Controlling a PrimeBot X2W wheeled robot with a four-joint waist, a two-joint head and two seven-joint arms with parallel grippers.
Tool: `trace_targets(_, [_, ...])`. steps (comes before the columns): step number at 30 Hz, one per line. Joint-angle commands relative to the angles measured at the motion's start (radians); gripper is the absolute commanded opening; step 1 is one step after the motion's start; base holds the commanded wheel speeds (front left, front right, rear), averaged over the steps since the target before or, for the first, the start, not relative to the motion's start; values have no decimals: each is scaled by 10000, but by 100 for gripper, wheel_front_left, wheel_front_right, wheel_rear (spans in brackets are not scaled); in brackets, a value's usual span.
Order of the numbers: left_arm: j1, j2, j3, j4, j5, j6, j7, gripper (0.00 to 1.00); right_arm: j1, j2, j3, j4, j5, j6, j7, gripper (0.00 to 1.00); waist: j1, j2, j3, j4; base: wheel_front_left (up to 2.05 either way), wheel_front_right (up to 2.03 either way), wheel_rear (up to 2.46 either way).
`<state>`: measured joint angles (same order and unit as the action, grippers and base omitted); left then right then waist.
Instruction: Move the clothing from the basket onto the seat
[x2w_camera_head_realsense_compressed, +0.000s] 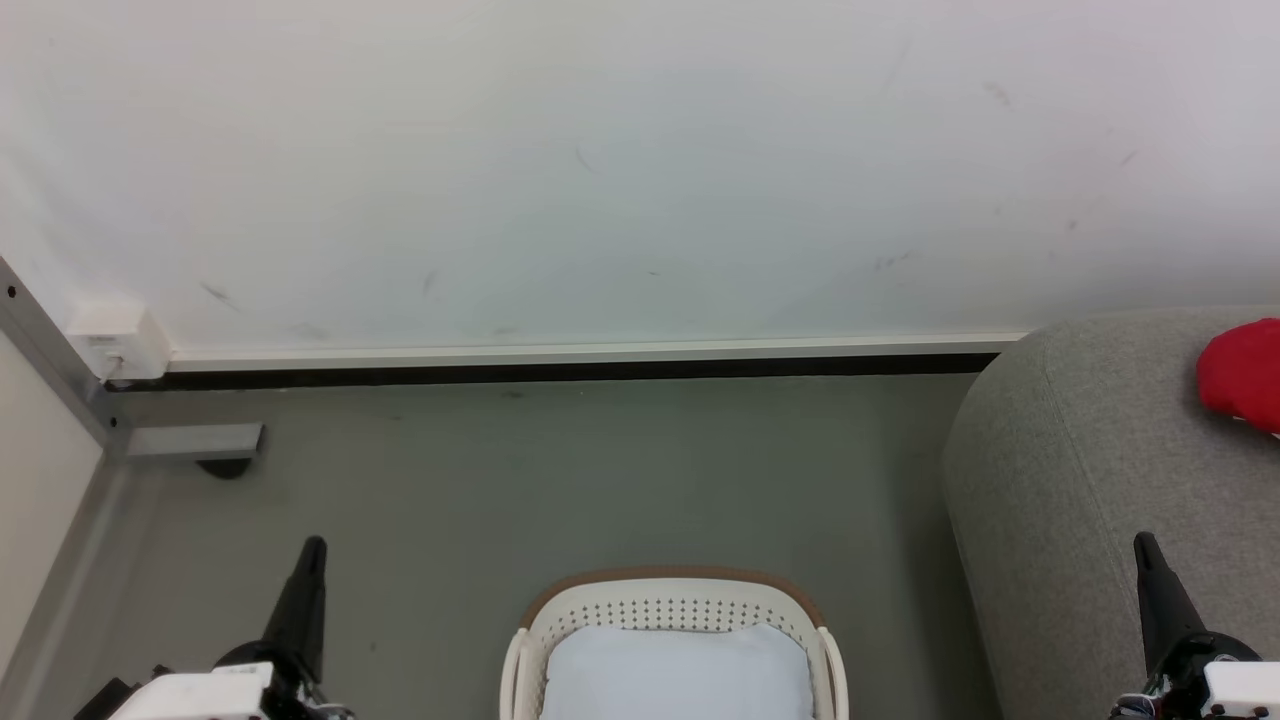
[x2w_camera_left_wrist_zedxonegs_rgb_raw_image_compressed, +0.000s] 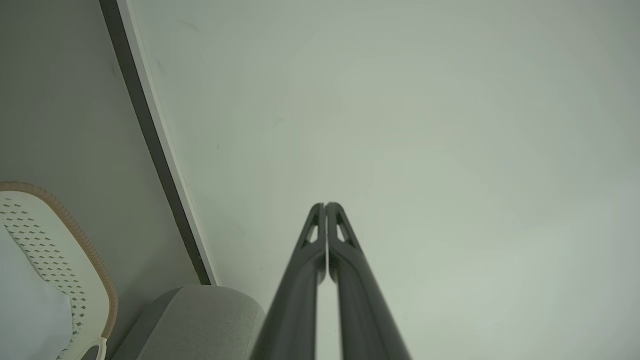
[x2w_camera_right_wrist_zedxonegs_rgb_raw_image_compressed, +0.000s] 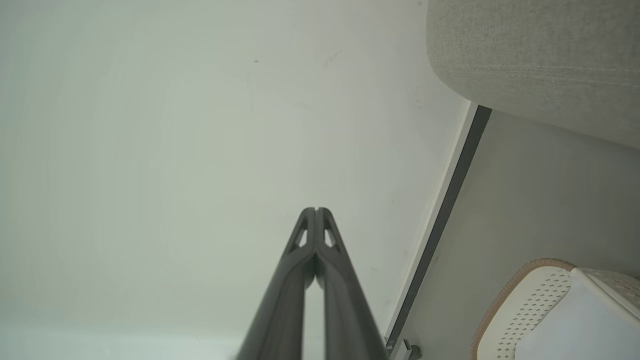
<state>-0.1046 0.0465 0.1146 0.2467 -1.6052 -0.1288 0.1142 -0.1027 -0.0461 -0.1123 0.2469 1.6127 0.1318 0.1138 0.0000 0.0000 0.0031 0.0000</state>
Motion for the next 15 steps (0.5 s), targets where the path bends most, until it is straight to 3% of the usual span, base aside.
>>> trace_targets(1, [-88, 69, 20, -35, -140, -40, 35, 0, -125, -78, -41, -50, 8, -21, 41, 0, 0, 0, 0, 0, 0, 0, 0])
trace_targets(15, [-88, 69, 19, -36, -141, -40, 35, 0, -125, -78, -41, -51, 7, -21, 41, 0, 0, 0, 0, 0, 0, 0, 0])
